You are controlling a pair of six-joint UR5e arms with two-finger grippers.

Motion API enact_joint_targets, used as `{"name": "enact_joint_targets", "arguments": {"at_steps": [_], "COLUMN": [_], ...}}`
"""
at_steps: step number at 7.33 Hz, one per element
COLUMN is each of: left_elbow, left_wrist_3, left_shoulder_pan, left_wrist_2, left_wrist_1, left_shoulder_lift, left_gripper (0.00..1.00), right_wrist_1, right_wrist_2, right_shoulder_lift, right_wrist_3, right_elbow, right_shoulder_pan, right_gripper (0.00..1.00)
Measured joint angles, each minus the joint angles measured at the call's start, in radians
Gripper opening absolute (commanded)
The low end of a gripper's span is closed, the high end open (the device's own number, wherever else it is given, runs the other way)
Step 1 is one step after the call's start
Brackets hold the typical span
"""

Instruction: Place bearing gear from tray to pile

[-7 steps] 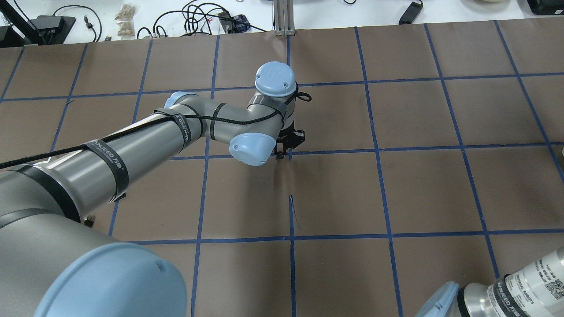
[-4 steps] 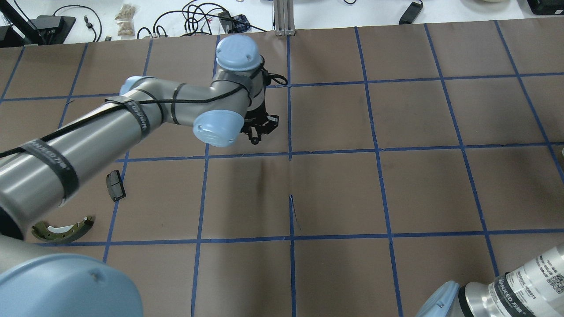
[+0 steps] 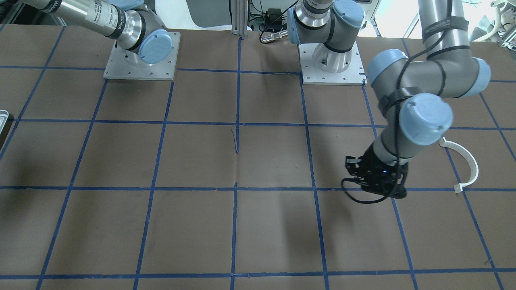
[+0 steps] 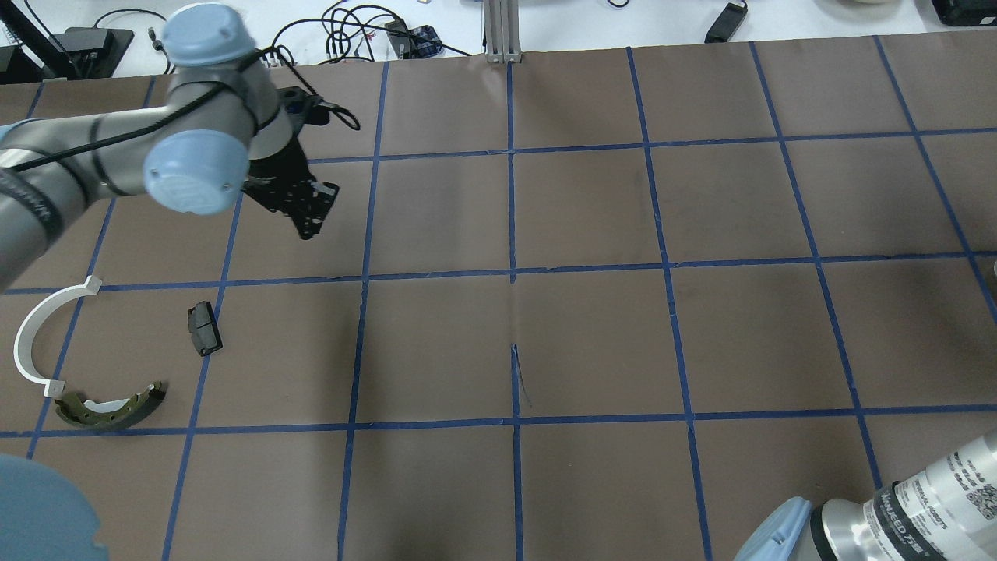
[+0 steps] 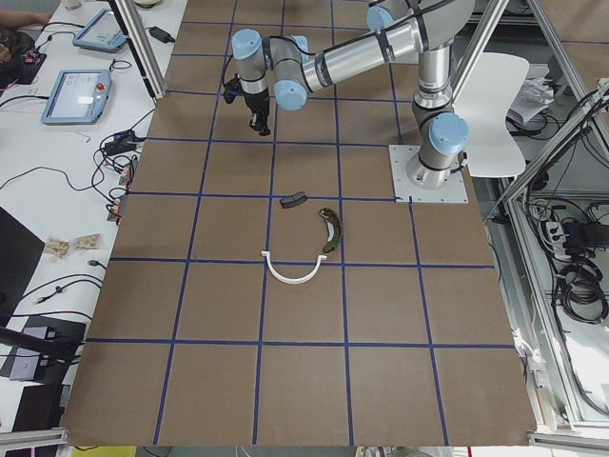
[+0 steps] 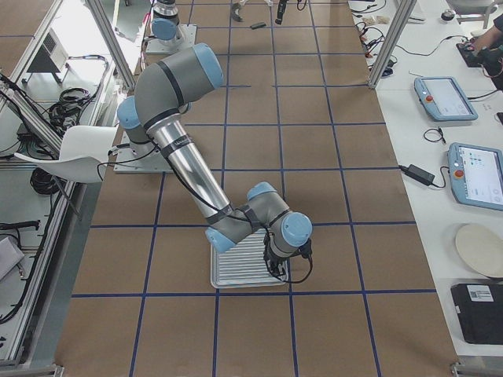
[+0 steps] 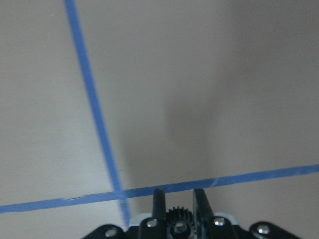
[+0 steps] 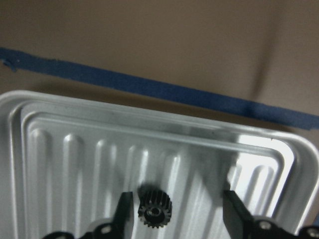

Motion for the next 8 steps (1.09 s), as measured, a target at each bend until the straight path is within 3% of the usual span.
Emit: {"name": "enact_joint_targets", "arguments": {"at_steps": [2, 4, 5, 6, 7, 8], "left_elbow": [-0.064, -0.137, -0.189, -0.238, -0.266, -0.276], "left_wrist_3": [0.265, 0.379, 0.41, 0.425, 0.436, 0.441], "left_shoulder_pan": [0.212, 0.347, 0.38, 0.395, 0.401, 0.403], "left_wrist_2": [-0.018, -0.045, -0.047, -0.046, -0.045, -0.044], "left_wrist_1": [0.027, 0.113, 0.191, 0.282, 0.342, 0.369], "left_shoulder_lift": [0.01, -0.006, -0.01, -0.014, -0.016, -0.015], "left_gripper": [0.0, 0.01, 0.08, 0.5, 0.54, 0.73], "right_wrist_1": [0.003, 0.023, 0.06, 0.117, 0.205, 0.314], "right_wrist_2": [-0.013, -0.047, -0.07, -0.082, -0.09, -0.096], "right_shoulder_lift": [0.0, -0.008, -0.032, -0.079, -0.143, -0.213], "right_wrist_3": [0.004, 0.005, 0.016, 0.048, 0.113, 0.218], "right_elbow": [-0.001, -0.004, -0.008, -0.01, -0.011, -0.009], "right_shoulder_pan": [0.0, 0.004, 0.01, 0.026, 0.058, 0.102], "right_gripper": [0.17, 0.14, 0.14, 0.14, 0.14, 0.14]}}
